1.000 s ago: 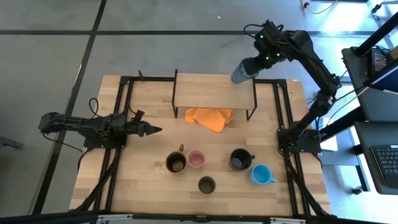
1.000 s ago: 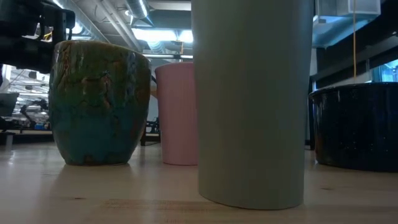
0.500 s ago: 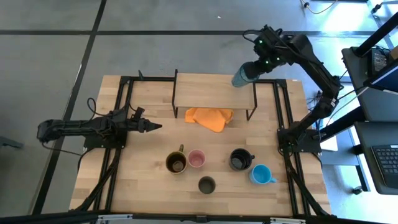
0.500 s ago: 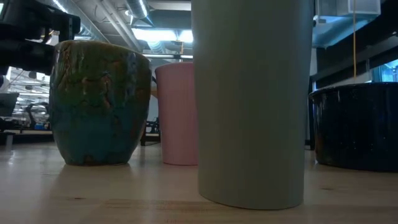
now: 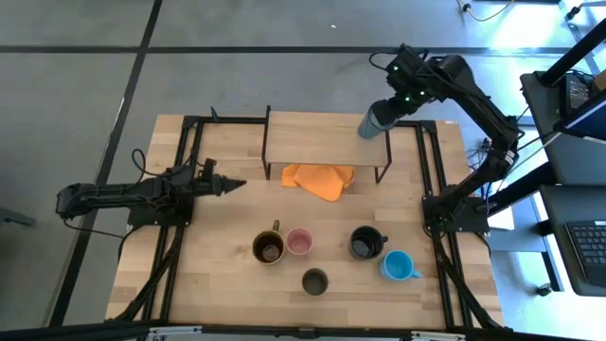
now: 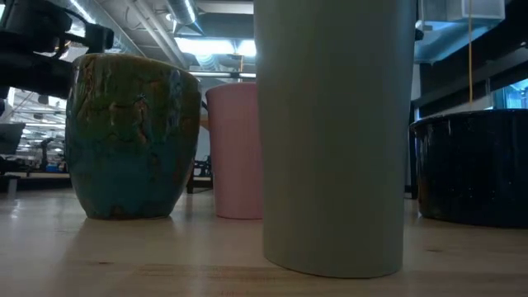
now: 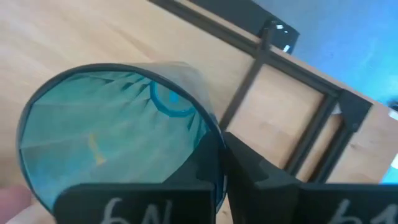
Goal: Stack small to large cups/mugs on shelf
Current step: Put the blue cup on the shelf
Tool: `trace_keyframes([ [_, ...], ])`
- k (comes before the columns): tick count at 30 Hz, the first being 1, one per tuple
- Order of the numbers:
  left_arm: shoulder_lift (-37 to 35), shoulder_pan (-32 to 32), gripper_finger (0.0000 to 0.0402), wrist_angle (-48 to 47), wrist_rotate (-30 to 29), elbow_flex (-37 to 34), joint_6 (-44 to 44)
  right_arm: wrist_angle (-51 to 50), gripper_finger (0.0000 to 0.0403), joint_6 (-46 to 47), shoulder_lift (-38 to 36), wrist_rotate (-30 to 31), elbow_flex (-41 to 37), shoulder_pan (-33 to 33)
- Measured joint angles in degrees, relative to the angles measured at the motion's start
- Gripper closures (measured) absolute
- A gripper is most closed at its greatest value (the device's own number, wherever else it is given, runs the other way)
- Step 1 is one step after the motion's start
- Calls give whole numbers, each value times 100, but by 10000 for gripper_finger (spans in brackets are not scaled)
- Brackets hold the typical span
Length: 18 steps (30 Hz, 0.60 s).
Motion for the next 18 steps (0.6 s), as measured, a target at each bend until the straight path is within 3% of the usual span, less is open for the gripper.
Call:
trace_keyframes([
  [4,0,-2,382,332,-670,0,-366,4,389,-37,-139,8,-8,-118],
  [9,-2,0,382,636,-1828,2,320,7,388,-63,-211,11,-10,-158],
  [14,0,0,382,887,-2067,2,437,16,388,-97,-208,9,-14,-158],
  [18,-4,0,382,2201,-1718,65,1138,24,387,-152,-208,4,-14,-158],
])
